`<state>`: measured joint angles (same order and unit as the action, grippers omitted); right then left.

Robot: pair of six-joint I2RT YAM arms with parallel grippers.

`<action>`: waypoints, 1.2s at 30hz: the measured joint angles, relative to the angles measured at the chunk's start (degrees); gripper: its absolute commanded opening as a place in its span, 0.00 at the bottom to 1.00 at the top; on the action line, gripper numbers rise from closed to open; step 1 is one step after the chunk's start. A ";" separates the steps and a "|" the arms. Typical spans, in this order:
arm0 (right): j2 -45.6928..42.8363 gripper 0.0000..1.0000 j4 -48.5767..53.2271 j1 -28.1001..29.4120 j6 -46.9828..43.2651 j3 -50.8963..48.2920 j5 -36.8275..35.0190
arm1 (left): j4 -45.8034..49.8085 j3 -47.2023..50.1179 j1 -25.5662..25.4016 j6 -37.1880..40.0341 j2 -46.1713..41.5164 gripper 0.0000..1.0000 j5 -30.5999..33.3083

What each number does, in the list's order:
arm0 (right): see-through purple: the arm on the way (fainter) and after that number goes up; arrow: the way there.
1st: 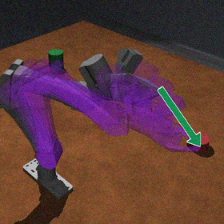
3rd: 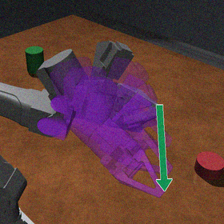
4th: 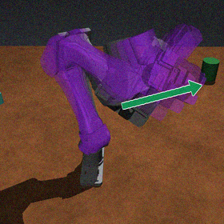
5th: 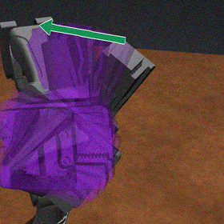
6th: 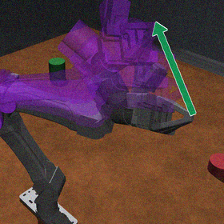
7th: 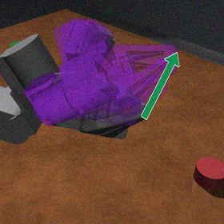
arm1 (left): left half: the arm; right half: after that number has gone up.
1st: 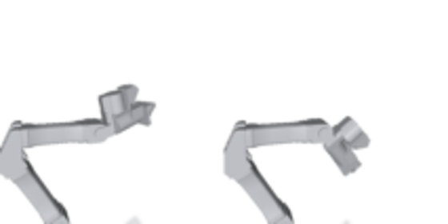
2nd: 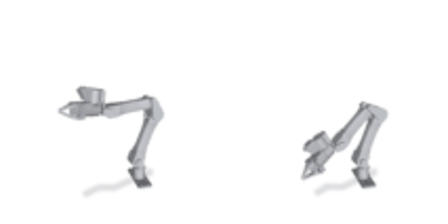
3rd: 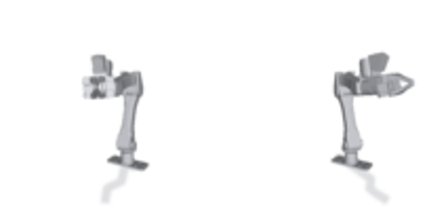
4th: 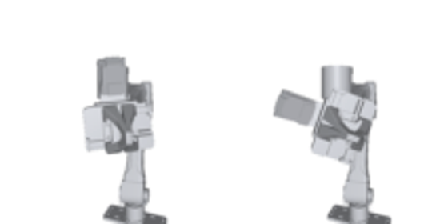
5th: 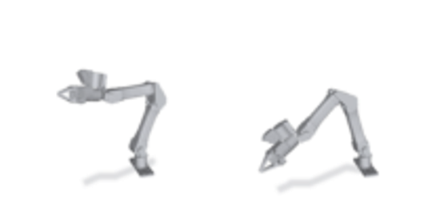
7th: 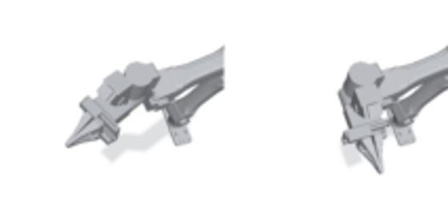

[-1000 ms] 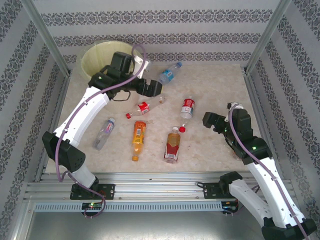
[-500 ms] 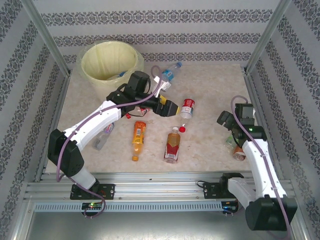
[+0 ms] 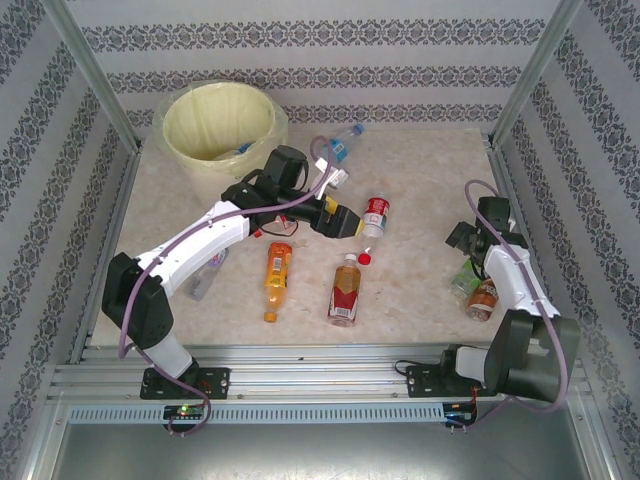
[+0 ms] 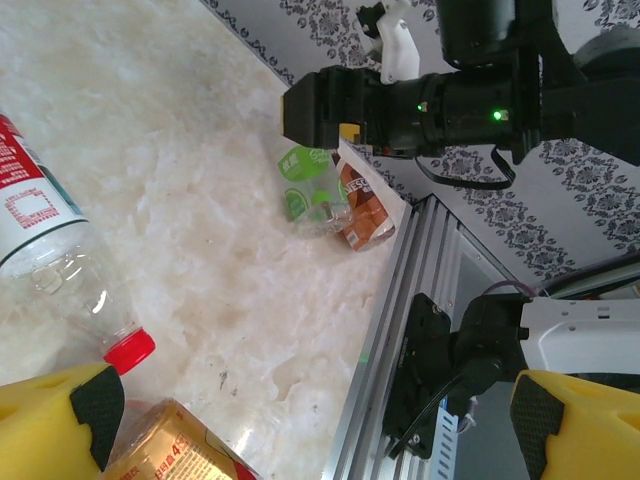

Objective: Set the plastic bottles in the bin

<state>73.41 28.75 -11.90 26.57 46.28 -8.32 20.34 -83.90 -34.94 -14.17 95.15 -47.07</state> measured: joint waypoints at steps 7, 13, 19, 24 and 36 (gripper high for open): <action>6.60 0.89 -4.61 0.00 -0.02 0.02 -0.37 | 0.02 0.00 0.00 0.00 2.69 1.00 -0.74; 6.80 0.92 -6.10 0.00 0.07 0.04 -1.22 | 0.15 -0.11 0.00 0.20 2.84 1.00 -0.76; 4.87 0.91 -7.82 0.00 0.09 -1.88 -1.27 | 0.61 -0.48 0.00 0.44 3.61 1.00 -0.79; -1.14 0.91 -9.40 0.02 0.09 -5.01 0.68 | 0.96 -0.76 0.00 0.44 3.69 1.00 -0.94; -2.99 0.92 -7.93 0.00 0.72 -5.95 -3.17 | 1.09 -0.79 0.00 0.44 3.72 1.00 -0.96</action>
<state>70.41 20.82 -11.90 27.29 40.34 -11.49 21.43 -84.68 -34.94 -13.74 98.87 -48.03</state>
